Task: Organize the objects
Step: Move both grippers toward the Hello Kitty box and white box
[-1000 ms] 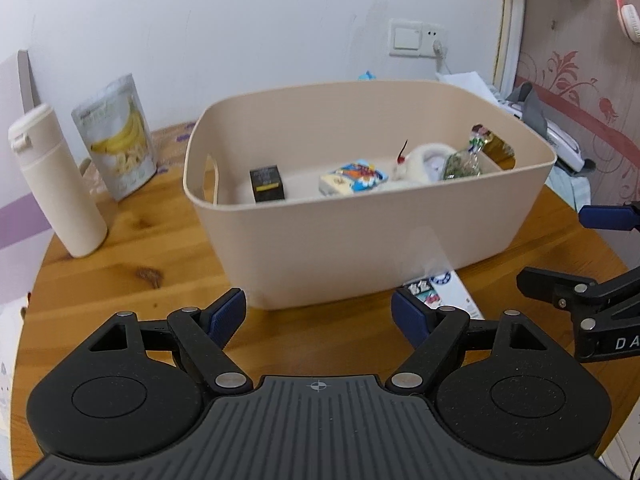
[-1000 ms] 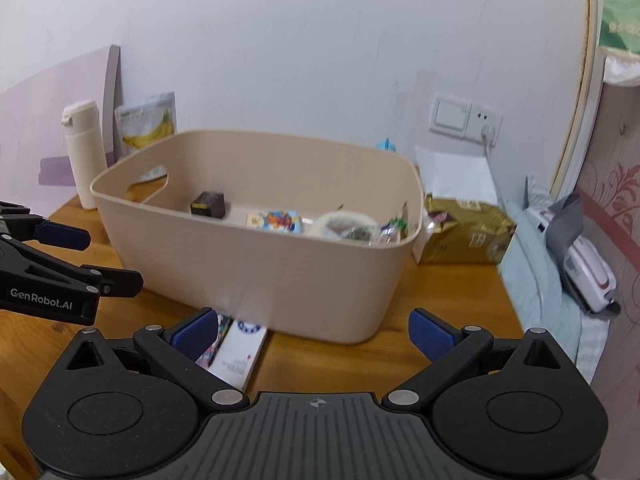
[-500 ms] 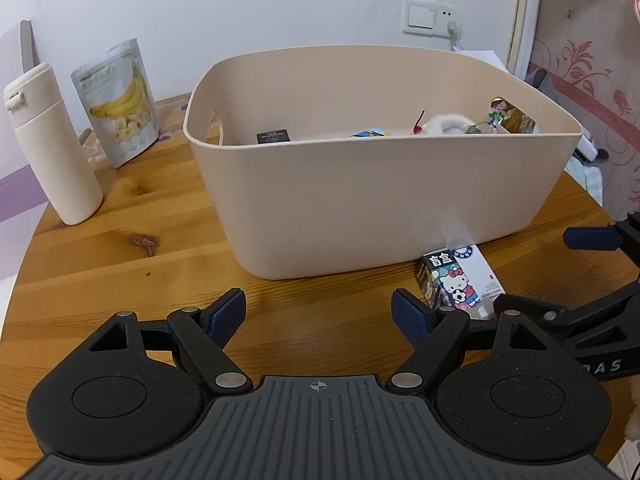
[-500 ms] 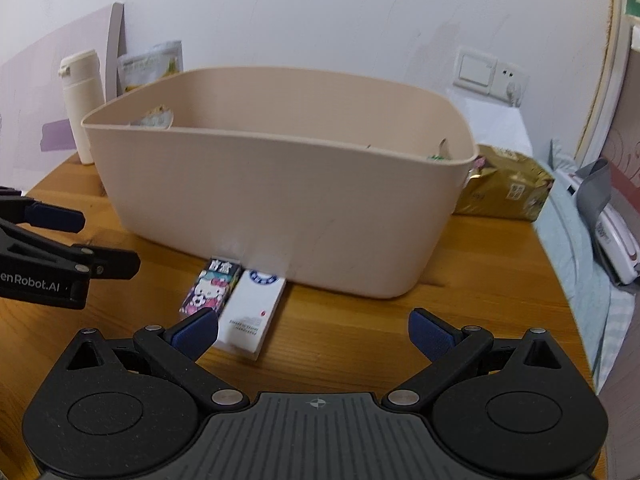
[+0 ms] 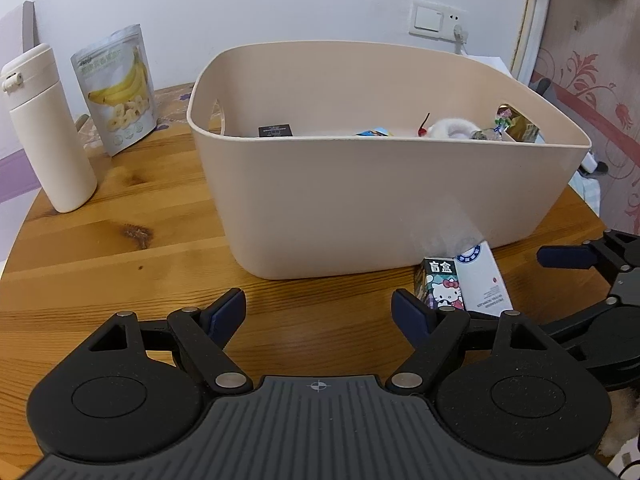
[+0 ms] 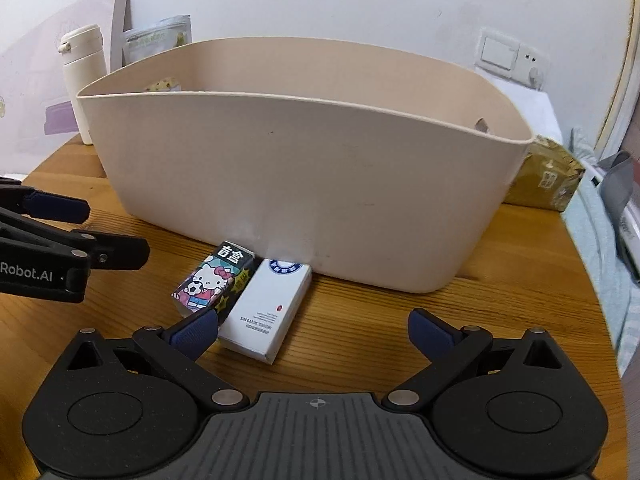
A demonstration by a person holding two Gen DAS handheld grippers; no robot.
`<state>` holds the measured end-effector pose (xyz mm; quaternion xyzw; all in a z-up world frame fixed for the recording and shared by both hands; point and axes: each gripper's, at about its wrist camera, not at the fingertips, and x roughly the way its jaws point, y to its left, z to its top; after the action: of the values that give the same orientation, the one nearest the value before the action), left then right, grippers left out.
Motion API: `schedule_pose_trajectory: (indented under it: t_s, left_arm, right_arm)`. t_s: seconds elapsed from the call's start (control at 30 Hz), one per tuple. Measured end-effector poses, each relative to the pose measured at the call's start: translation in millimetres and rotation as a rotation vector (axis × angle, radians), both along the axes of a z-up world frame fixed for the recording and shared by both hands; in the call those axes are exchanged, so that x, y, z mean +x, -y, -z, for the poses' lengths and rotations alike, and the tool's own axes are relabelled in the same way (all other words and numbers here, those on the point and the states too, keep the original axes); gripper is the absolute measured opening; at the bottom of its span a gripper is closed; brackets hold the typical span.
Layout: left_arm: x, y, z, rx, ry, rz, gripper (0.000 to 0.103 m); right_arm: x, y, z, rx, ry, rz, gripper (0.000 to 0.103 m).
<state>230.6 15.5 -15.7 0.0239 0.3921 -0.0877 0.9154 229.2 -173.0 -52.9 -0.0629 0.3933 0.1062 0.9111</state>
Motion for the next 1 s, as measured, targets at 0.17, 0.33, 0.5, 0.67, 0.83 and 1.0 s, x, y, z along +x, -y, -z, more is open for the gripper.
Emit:
schedule_pose_trajectory:
  t_s: [0.17, 0.33, 0.5, 0.67, 0.83, 1.0]
  left_arm:
    - [0.8, 0.1, 0.4, -0.007, -0.005, 0.005, 0.081]
    - [1.1, 2.4, 0.0, -0.028, -0.006, 0.01, 0.081]
    - [0.3, 14.2, -1.1, -0.027, -0.004, 0.039, 0.081]
    - [-0.1, 29.7, -1.7, -0.032, -0.005, 0.072, 0.081]
    - [0.9, 45.3, 3.6, -0.04, -0.02, 0.104, 0.081]
    - [6.1, 54.2, 13.7, -0.042, -0.041, 0.087, 0.081]
  right_arm:
    - [2.5, -5.3, 7.0, -0.04, -0.014, 0.006, 0.096]
    - [1.7, 4.4, 7.7, -0.015, -0.019, 0.046, 0.093]
    - [3.4, 19.5, 7.4, -0.017, -0.02, 0.09, 0.092]
    - [-2.3, 34.4, 8.3, -0.015, -0.023, 0.115, 0.092]
    - [-5.2, 46.1, 8.6, -0.015, -0.022, 0.123, 0.092]
    - [-4.8, 53.0, 7.3, -0.016, -0.019, 0.119, 0.092]
